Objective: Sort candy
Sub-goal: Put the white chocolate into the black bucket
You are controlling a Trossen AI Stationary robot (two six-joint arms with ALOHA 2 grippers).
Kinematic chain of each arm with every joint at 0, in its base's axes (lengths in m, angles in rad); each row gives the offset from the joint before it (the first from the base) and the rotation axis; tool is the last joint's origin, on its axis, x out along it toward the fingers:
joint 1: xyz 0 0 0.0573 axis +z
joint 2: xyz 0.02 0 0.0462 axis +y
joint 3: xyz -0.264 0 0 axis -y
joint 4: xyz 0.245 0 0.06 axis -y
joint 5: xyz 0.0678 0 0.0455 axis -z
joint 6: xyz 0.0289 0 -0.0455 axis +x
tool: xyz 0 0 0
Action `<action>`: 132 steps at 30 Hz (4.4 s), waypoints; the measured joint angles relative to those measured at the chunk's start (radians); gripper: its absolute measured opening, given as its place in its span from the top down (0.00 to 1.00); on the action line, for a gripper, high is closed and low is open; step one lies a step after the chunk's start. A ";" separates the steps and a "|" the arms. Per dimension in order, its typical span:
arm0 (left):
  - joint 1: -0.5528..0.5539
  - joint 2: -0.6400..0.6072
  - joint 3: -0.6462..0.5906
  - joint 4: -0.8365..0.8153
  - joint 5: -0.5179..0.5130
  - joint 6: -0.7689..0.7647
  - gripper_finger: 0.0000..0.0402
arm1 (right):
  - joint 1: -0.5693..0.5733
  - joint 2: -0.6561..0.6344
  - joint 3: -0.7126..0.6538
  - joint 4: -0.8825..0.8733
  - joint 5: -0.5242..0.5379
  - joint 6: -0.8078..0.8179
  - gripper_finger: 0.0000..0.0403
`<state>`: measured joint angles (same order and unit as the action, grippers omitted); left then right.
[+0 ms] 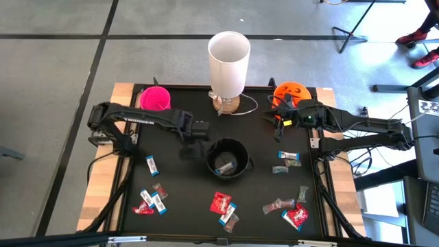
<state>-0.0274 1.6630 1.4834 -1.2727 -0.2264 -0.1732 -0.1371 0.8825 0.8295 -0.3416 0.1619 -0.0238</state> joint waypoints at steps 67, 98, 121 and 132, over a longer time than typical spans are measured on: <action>-0.519 -0.058 -0.614 0.184 0.205 -0.814 0.55 | 0.000 0.000 0.000 0.026 -0.140 -0.008 0.75; -0.595 -0.160 -0.688 0.255 0.111 -0.960 0.99 | 0.000 0.000 0.000 0.026 -0.148 -0.008 0.75; -0.536 -0.364 -0.446 0.428 -0.290 -0.726 1.00 | 0.000 0.000 0.000 0.037 -0.148 -0.008 0.75; -0.472 -0.114 -0.495 0.711 -0.076 -0.628 0.76 | 0.000 0.000 0.000 0.036 -0.148 -0.008 0.75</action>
<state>-0.4997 1.5492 0.9882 -0.5615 -0.3023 -0.8011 -0.1375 0.8825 0.8299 -0.3055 0.0140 -0.0316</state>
